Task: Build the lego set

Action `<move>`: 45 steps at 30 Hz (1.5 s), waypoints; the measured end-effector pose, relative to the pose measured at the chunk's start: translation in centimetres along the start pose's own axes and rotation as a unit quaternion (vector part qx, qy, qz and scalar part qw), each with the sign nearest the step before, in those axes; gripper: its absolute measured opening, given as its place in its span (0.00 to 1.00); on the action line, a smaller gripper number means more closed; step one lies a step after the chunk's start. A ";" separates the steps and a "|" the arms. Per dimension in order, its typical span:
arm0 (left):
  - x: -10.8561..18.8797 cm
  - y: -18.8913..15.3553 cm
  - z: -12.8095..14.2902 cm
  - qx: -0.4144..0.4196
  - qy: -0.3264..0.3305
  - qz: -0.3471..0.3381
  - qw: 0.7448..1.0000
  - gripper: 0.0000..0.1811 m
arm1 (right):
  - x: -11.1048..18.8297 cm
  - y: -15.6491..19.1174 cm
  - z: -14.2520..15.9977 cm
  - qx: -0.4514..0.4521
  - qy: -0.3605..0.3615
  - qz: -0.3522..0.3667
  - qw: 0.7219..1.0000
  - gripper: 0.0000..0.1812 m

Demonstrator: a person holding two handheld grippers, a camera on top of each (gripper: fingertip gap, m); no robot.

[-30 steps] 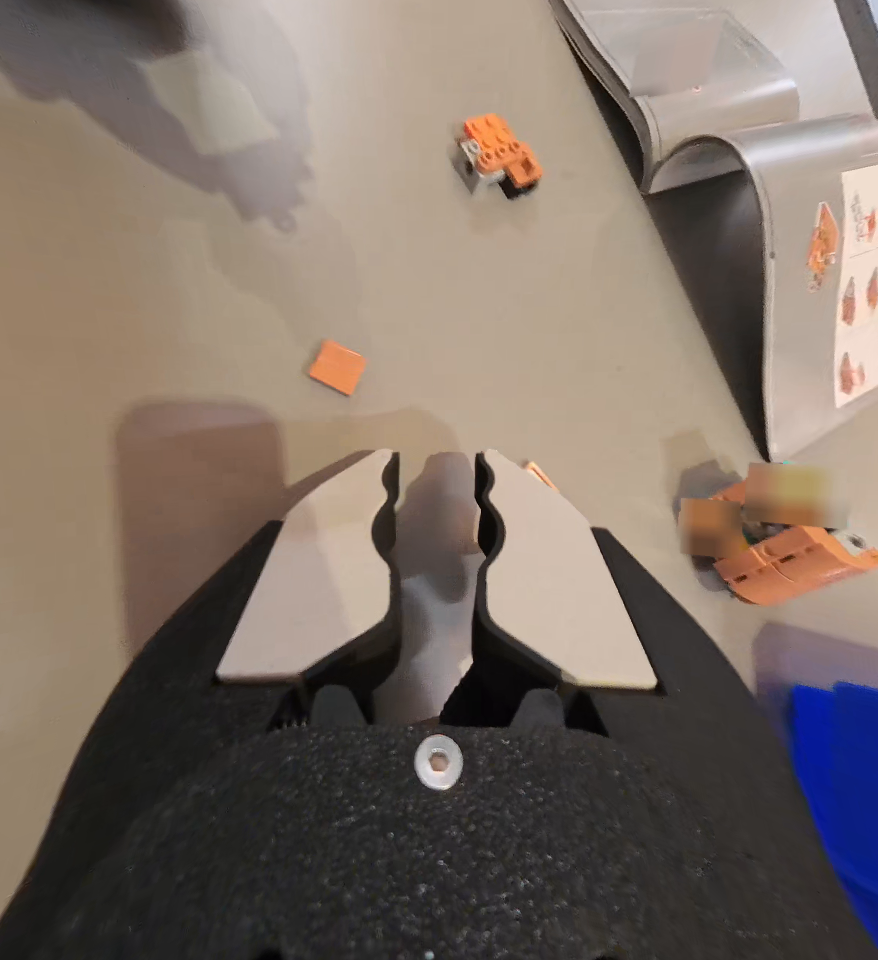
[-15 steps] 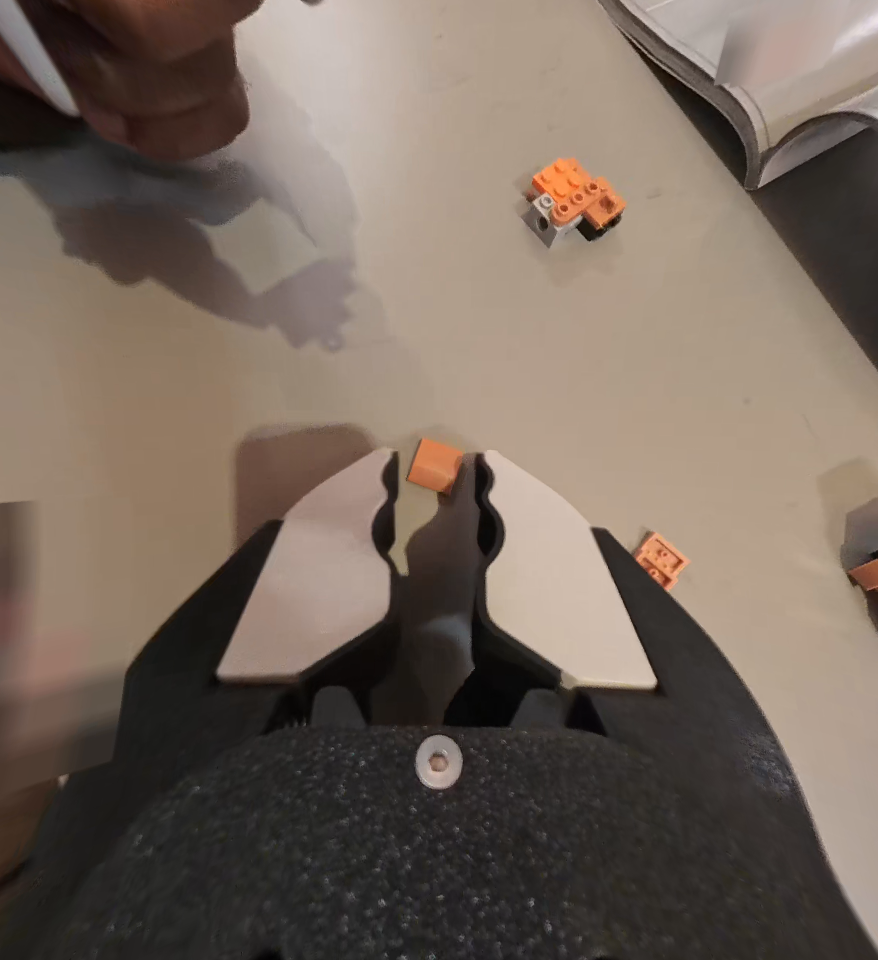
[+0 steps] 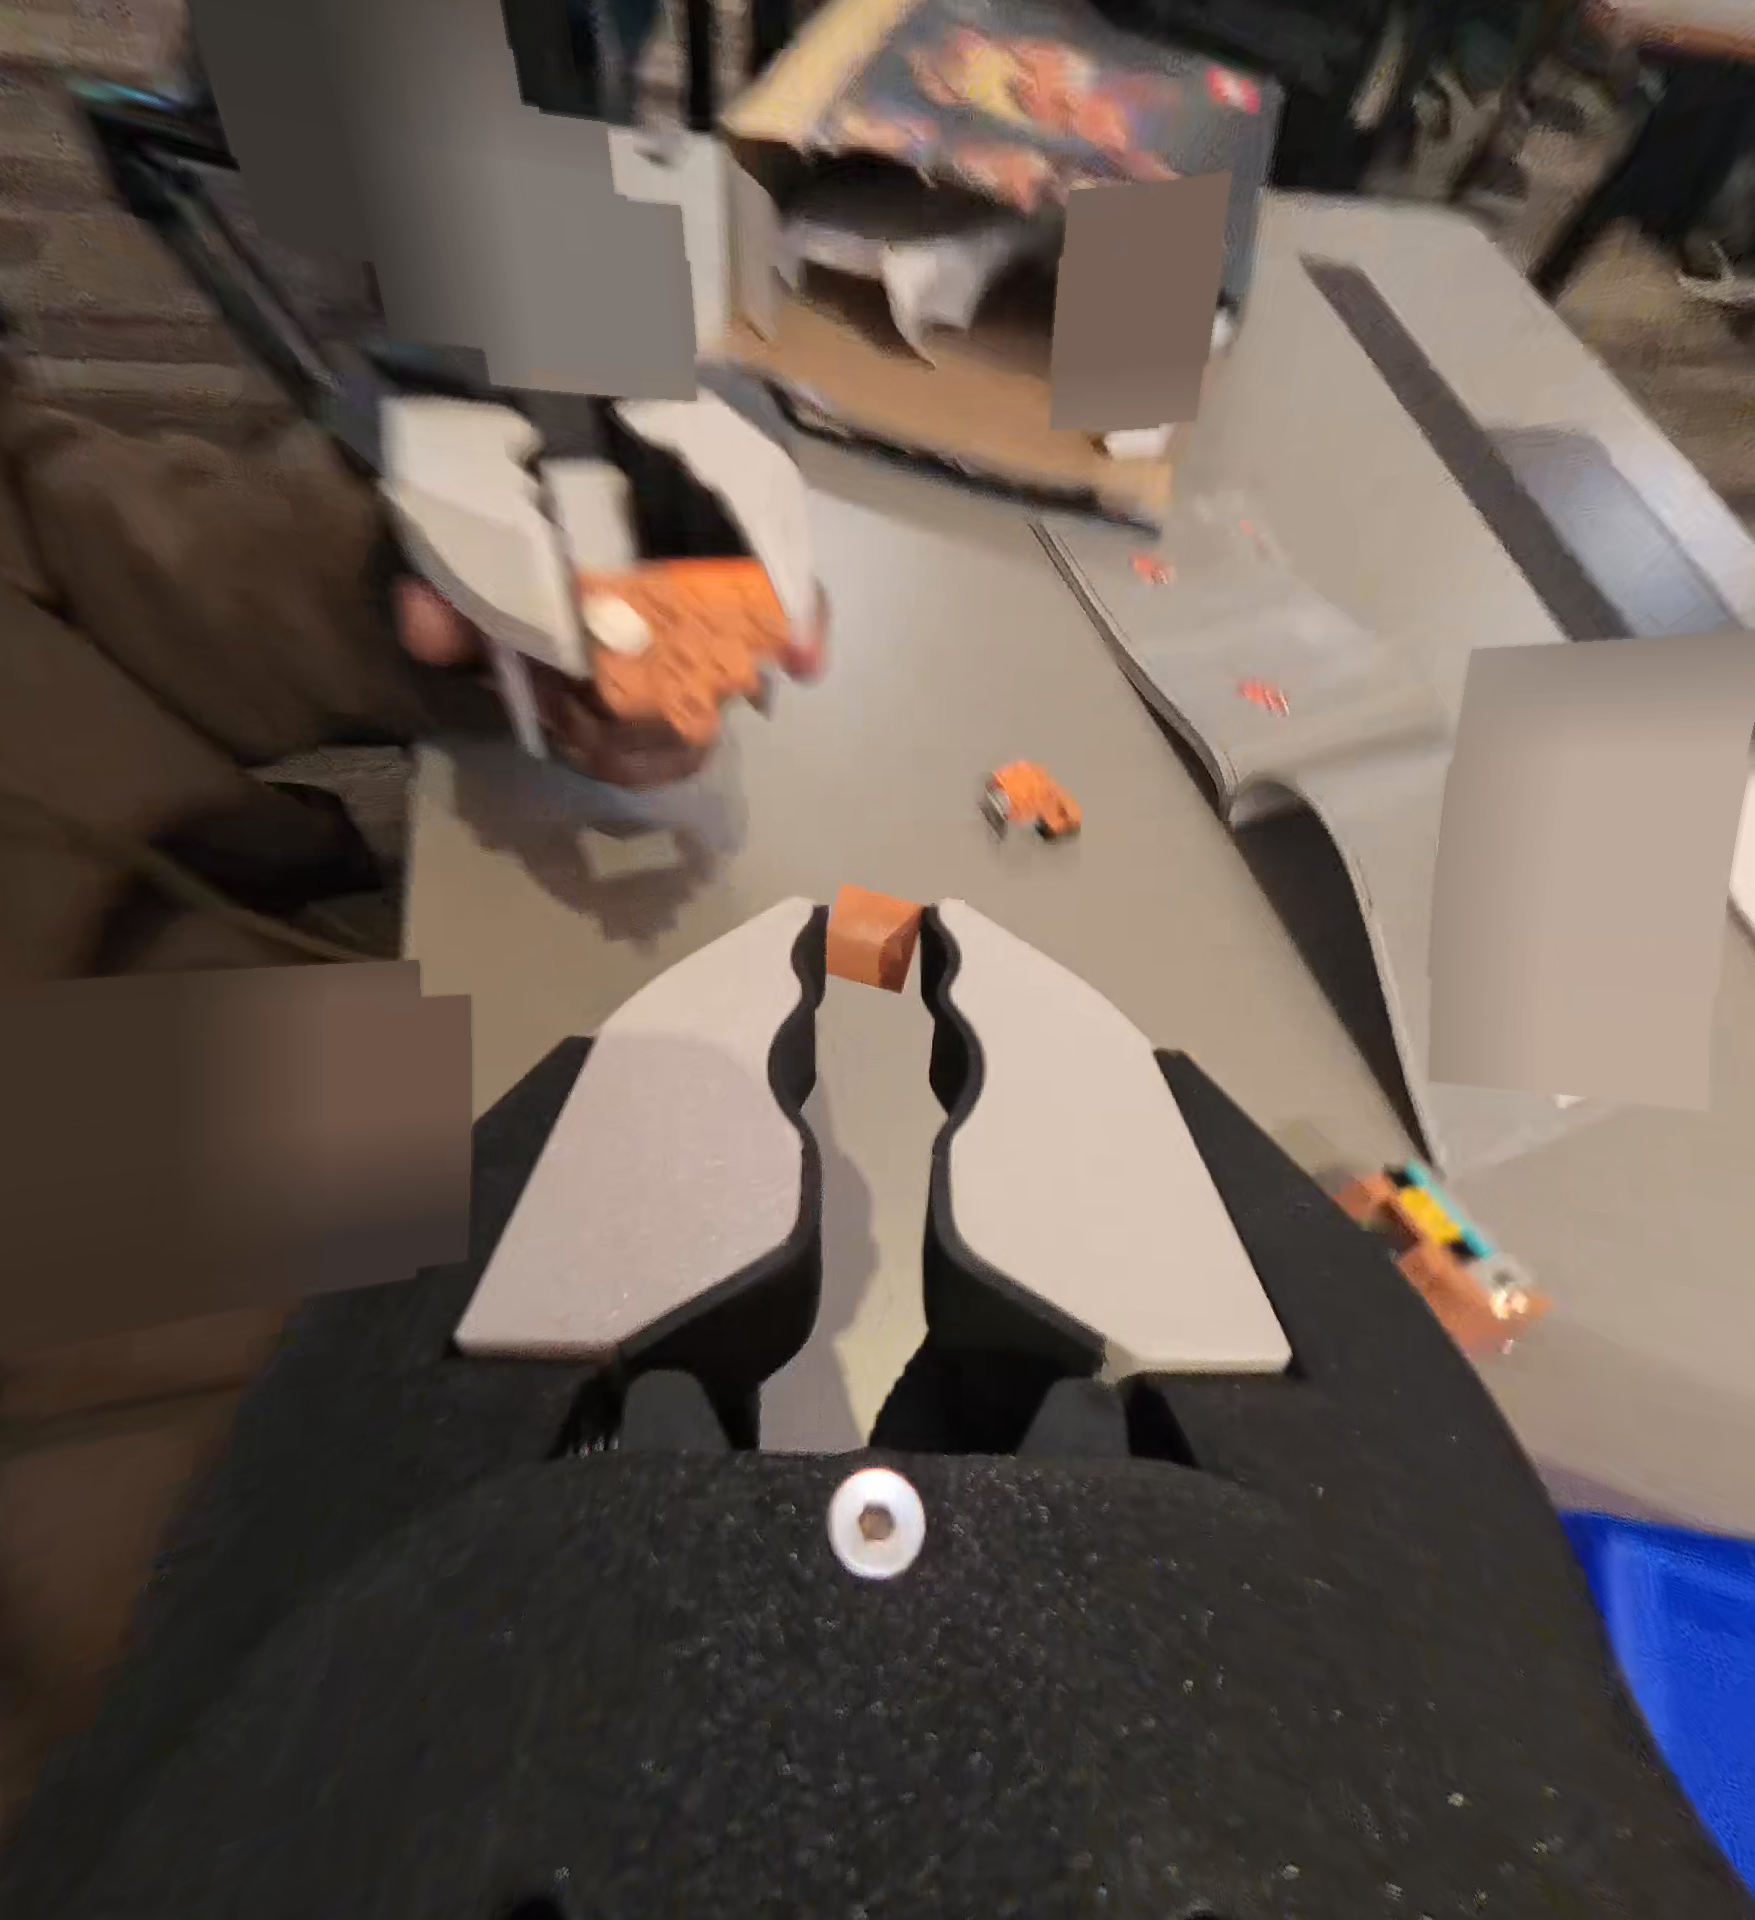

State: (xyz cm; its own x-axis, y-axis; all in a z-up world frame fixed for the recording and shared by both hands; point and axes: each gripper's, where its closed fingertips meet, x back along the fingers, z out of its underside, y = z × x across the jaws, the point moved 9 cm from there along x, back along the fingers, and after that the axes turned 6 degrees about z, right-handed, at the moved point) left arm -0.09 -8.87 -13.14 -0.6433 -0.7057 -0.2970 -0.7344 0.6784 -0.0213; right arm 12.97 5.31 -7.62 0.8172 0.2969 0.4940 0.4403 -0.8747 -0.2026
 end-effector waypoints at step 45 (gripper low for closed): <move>-1.4 -1.1 -0.3 0.011 -0.065 0.014 0.998 0.18 | 0.3 2.4 -7.4 0.163 0.038 -0.111 0.980 0.16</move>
State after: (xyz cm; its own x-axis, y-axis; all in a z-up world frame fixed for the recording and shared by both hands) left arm 1.57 -8.69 -12.45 -0.6293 -0.6541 -0.4197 -0.7100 0.7035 -0.0317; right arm 11.53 0.46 -1.68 0.6631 0.4267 0.6150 0.7099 -0.6191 -0.3358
